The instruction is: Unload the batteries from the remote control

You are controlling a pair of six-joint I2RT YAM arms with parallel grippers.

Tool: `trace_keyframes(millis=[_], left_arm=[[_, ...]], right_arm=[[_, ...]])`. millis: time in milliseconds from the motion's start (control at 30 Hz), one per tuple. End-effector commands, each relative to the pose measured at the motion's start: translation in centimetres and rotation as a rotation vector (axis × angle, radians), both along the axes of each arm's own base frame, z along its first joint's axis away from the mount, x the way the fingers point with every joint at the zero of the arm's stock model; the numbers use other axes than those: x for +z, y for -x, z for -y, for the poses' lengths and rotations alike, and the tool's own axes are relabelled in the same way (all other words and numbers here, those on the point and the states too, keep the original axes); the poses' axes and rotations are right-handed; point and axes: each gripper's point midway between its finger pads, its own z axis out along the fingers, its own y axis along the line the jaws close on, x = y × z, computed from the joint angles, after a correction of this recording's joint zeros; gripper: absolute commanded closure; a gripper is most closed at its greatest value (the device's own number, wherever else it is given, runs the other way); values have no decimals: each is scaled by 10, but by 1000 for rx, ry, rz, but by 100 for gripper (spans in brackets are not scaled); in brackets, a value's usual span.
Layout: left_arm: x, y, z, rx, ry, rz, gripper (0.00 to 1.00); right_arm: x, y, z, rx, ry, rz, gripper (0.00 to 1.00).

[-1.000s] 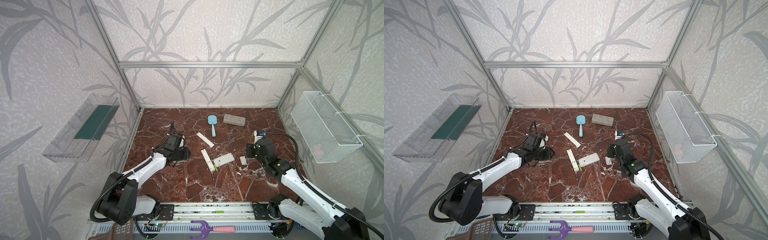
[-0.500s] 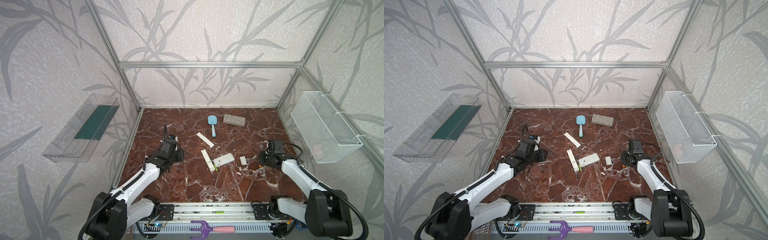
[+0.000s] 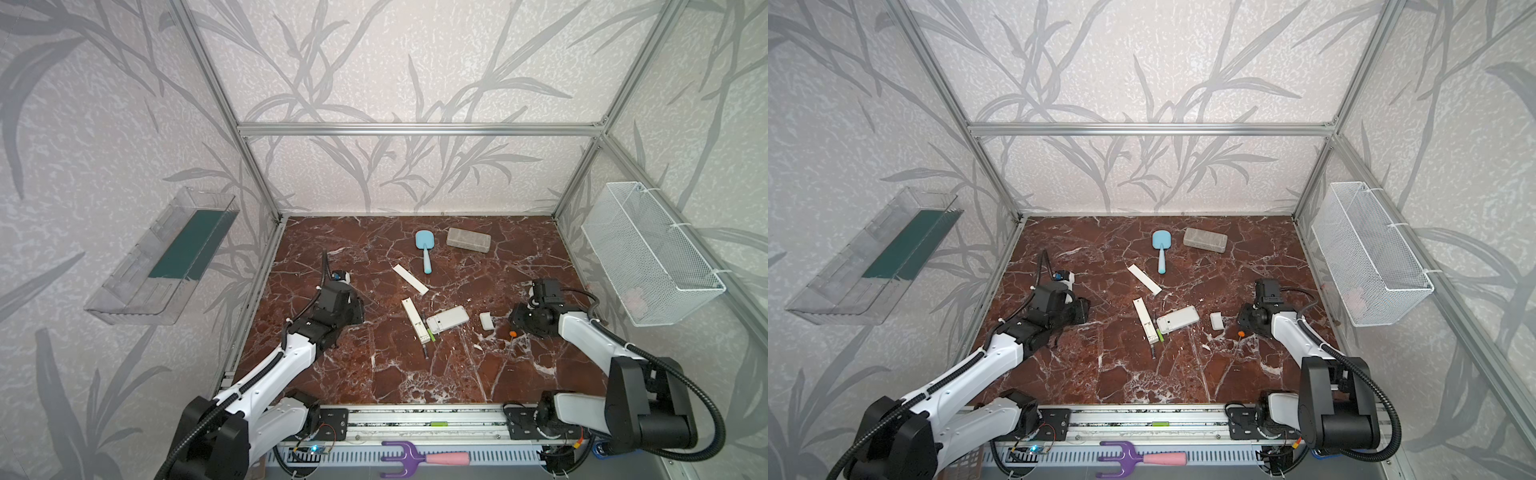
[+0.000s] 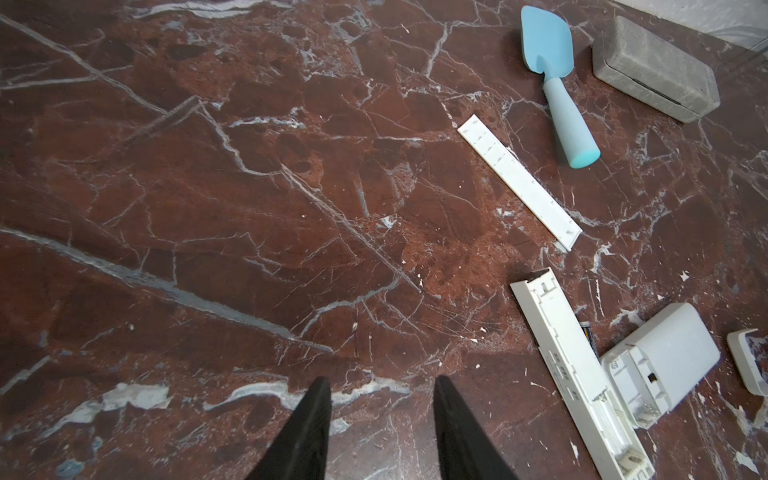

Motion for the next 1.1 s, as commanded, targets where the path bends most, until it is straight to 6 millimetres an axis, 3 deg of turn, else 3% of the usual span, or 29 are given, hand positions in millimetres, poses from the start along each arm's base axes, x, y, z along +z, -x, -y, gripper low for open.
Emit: trace_keyframes(millis=[0,200,433,533,633,700,767,867,1067], left_arm=[[19,-10,-14,59,-45,96,54],[44,-26,-16,62,-75,213,47],[127,-60,-31,105,-197,418,34],[143,-73,-38,119,-229,439,27],[136,-84,-46,116,-261,420,22],[118,-91,-55,121,-289,397,20],[95,-95,-69,150,-306,358,17],[66,-94,-89,215,-314,305,1],[42,-76,-116,318,-297,341,1]], right_arm=[[18,-7,2,6,10,33,39],[57,-13,7,17,55,148,37],[132,-26,19,58,180,413,29],[150,-31,27,47,235,489,25],[157,-43,31,26,263,586,19],[156,-53,32,21,280,674,0],[155,-60,33,17,301,764,1],[145,-66,39,-11,338,834,1],[110,-80,29,104,368,816,1]])
